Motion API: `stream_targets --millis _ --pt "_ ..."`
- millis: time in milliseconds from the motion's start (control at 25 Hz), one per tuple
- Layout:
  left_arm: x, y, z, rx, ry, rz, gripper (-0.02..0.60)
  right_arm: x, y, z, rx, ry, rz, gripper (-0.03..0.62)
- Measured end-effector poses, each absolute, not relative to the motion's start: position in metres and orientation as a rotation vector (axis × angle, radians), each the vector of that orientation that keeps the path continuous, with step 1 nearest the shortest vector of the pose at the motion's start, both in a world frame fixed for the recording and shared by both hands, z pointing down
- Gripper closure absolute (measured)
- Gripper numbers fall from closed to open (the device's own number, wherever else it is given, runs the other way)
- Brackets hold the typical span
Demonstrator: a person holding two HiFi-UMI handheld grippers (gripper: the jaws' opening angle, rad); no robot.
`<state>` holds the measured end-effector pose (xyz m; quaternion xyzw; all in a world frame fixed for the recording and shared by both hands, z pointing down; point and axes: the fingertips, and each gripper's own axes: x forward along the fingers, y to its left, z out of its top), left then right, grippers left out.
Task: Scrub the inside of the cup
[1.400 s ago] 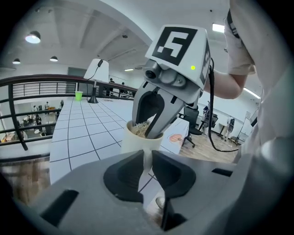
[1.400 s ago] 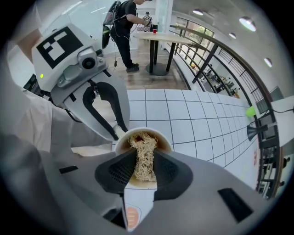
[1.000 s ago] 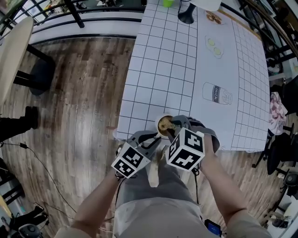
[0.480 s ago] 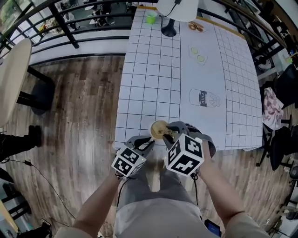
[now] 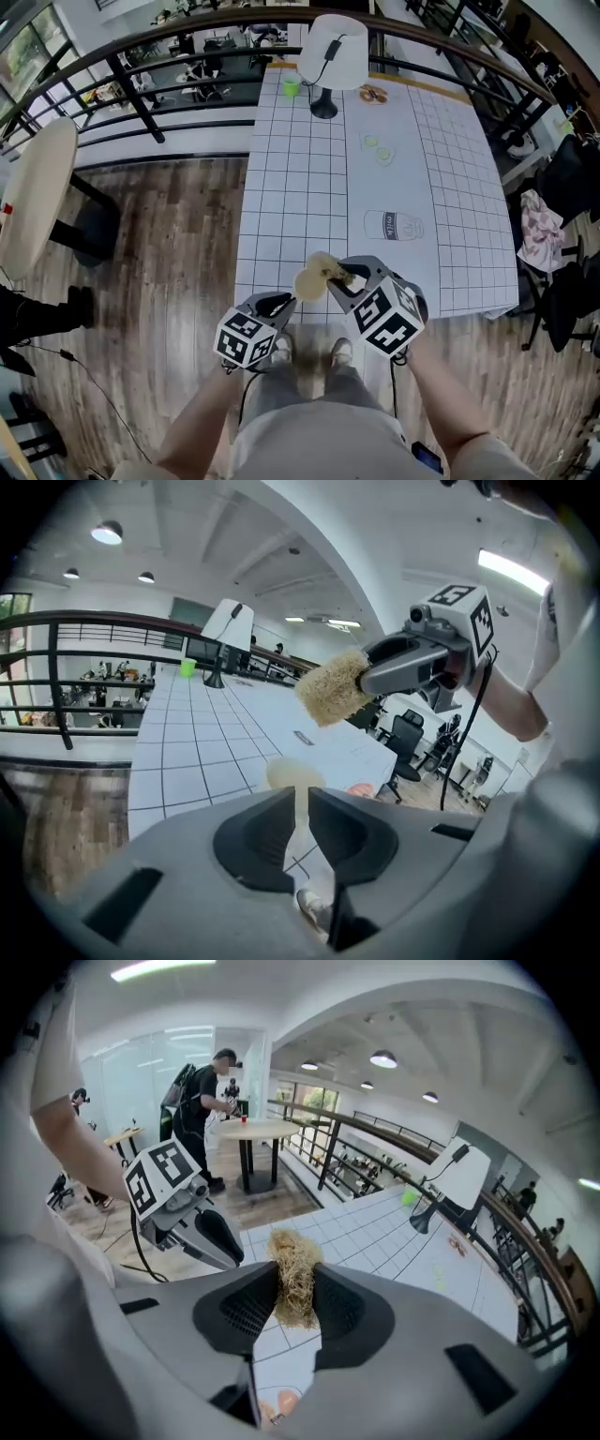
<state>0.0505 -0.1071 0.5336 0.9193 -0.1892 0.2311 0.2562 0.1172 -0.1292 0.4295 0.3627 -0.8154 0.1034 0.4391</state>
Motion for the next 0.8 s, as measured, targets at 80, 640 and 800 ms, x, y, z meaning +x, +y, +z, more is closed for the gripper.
stream_targets --millis 80,640,800 --pt "0.045 -0.117 0.511 2.514 -0.571 0.563 0.532 0.121 -0.133 0.410 0.975 -2.080 0.236 0.487" --pt "0.049 -0.158 0.287 2.901 -0.932 0.254 0.566 0.170 -0.131 0.243 1.488 -2.379 -0.046 0.484" --pt "0.057 -0.159 0.234 2.996 -0.960 0.136 0.568 0.177 -0.116 0.185 1.582 -2.462 -0.180 0.483"
